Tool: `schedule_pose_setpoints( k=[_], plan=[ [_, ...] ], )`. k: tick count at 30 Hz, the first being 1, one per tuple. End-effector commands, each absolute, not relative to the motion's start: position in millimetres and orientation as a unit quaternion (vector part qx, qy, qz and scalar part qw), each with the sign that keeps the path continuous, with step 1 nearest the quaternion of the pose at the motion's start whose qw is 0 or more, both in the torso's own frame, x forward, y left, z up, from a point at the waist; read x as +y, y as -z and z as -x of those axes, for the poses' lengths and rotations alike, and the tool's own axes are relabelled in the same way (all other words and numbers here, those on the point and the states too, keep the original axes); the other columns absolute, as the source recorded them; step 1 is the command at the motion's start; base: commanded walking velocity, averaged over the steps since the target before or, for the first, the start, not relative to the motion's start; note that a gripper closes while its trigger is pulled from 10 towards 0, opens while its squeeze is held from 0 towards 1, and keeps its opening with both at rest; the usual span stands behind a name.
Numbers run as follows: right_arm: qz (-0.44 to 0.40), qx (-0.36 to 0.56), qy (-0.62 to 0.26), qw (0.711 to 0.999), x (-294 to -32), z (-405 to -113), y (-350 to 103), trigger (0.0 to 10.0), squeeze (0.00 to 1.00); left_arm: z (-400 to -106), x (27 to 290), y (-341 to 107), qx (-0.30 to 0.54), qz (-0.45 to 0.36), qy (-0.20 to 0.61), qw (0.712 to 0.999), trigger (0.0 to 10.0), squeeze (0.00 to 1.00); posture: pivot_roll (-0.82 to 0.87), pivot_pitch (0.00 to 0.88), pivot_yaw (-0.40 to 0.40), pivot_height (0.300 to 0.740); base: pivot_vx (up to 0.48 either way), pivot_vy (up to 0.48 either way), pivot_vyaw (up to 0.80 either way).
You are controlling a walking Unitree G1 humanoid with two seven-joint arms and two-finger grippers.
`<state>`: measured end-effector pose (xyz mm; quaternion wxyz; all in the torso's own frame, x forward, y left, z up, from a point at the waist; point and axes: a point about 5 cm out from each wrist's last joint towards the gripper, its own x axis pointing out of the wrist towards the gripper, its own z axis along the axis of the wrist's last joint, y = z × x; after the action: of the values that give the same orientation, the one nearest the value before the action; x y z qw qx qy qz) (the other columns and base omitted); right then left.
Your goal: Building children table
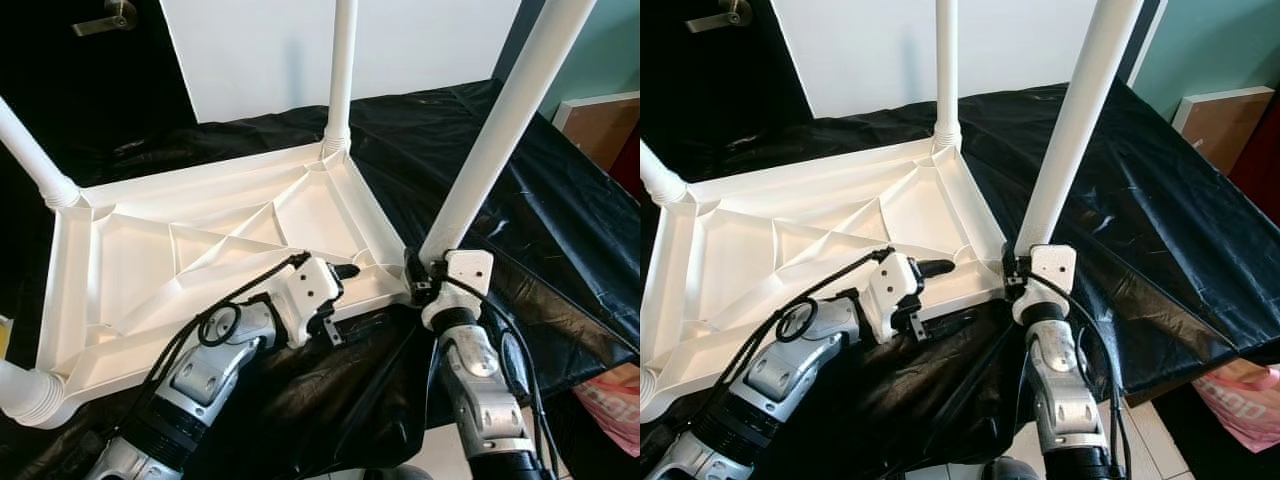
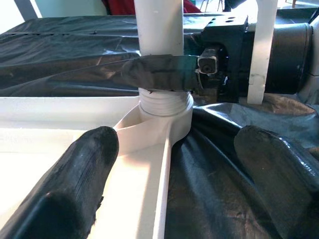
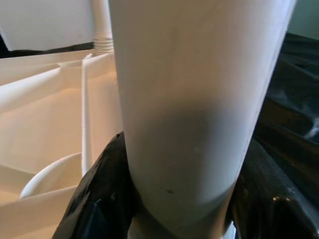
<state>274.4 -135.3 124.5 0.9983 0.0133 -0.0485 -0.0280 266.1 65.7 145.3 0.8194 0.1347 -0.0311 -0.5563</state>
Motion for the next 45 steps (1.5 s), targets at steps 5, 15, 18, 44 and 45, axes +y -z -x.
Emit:
schedule_pose_setpoints(
  k=[5,15,18,44,45],
  plan=[
    [-0.022,-0.014,0.076,0.997,-143,-273,-114,10.0,0.0,-267,69,-146,-0.03,-0.138,0.562,0.815,10.0,0.0,-0.01,0.116,-0.015,0.74,0.0,0.0,0.0],
    [-0.032,-0.035,0.054,0.997,-135,-272,-122,10.0,1.0,-269,71,-148,-0.032,-0.137,0.554,0.821,10.0,0.0,-0.01,0.126,-0.021,0.74,0.0,0.0,0.0],
    [-0.029,-0.04,0.046,0.998,-135,-272,-124,10.0,1.0,-269,71,-148,-0.032,-0.138,0.554,0.821,10.0,0.0,-0.01,0.127,-0.022,0.74,0.0,0.0,0.0],
    [0.055,-0.043,-0.286,0.956,-158,-281,-138,10.0,0.0,-265,68,-144,-0.021,-0.146,0.571,0.808,10.0,0.0,-0.02,0.113,-0.019,0.74,0.0,0.0,0.0],
    [0.055,-0.043,-0.286,0.956,-158,-281,-138,10.0,0.0,-265,68,-144,-0.021,-0.146,0.571,0.808,10.0,0.0,-0.02,0.113,-0.019,0.74,0.0,0.0,0.0]
  ],
)
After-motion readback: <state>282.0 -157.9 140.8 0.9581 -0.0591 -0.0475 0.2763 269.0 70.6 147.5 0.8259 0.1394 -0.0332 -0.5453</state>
